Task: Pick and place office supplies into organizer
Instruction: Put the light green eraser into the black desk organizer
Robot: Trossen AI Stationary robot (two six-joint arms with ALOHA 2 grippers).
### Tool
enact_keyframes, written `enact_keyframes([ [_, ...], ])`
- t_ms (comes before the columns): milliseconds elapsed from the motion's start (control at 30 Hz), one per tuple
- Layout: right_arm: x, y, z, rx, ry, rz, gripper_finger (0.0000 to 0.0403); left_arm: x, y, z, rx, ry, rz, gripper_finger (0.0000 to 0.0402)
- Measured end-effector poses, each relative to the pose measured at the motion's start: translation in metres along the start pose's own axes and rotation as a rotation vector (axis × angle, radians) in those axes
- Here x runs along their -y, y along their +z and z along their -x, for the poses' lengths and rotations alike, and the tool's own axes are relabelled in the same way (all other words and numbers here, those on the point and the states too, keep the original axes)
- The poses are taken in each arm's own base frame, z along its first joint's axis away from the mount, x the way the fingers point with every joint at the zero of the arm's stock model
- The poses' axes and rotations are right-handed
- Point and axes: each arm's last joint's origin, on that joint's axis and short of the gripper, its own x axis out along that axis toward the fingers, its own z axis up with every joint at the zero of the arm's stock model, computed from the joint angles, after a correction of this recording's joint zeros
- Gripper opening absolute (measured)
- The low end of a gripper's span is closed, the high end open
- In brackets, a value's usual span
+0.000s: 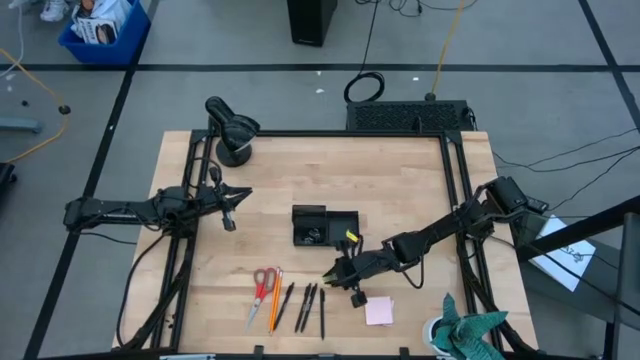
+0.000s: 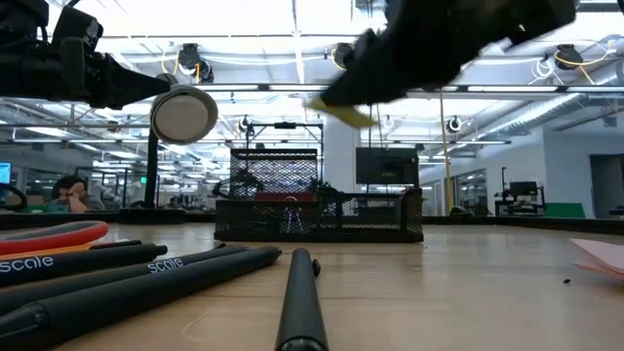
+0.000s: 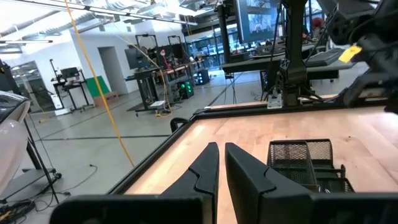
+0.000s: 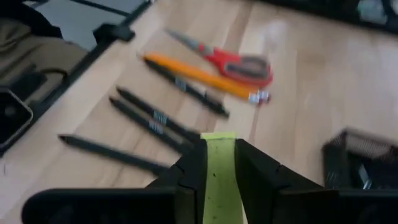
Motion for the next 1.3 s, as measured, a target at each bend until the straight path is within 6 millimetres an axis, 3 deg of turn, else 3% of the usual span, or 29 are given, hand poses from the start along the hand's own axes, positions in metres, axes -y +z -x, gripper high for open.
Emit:
enact_keyframes([
  [200,0.023,0.022,-0.001,0.063,-0.061,0.048,0.0065,0.0,0.0,0.0,0.002,0.0,0.0,0.0035],
  [400,0.046,0.027,-0.002,0.111,-0.119,0.051,0.0065,0.0,0.0,0.0,0.001,0.0,0.0,0.0035],
  [767,0.079,-0.006,-0.038,0.068,-0.226,0.003,0.0066,0.0,0.0,0.0,0.002,-0.001,0.0,0.0035],
  [1300,0.105,-0.03,-0.045,-0.052,-0.298,-0.06,0.0065,0.0,0.0,0.0,0.002,0.0,0.001,0.0035],
])
